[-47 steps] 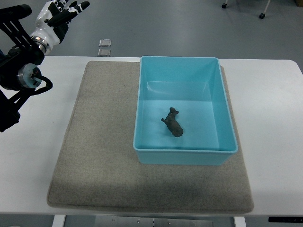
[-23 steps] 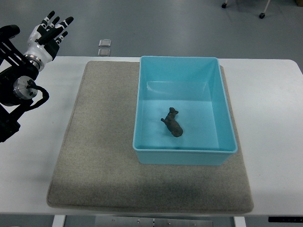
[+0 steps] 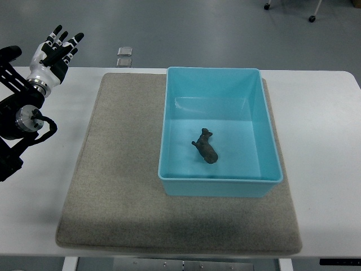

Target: Place brown hippo in blue box with left hand

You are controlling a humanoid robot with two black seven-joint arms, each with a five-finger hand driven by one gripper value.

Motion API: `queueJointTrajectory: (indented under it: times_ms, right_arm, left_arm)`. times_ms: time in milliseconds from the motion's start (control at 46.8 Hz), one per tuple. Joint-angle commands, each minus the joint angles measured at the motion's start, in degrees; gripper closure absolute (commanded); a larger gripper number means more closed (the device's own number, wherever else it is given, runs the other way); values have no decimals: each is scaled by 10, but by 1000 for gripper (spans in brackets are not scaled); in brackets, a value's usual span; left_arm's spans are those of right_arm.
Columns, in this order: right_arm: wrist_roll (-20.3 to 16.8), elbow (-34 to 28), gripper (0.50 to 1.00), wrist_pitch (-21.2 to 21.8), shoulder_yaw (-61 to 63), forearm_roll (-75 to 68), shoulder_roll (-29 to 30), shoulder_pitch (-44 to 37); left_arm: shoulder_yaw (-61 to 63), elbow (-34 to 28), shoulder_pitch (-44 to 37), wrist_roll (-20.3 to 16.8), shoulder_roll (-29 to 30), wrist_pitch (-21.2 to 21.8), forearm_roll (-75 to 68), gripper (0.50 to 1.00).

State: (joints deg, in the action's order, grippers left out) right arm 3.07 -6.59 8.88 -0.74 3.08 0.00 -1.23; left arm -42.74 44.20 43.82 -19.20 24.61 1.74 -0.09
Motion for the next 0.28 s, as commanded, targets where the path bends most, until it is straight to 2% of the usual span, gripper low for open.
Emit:
queueJointTrajectory:
  times_ms: [0,257]
  right_arm:
    - [0,0,564,0,0,0,0,0]
    - [-2,-6,564,7,-1,4,0,2]
  left_arm:
    - [-4,0,-1,-1,0,1,0,504]
    - [-11,0,-1,-8,-1,3,1,504]
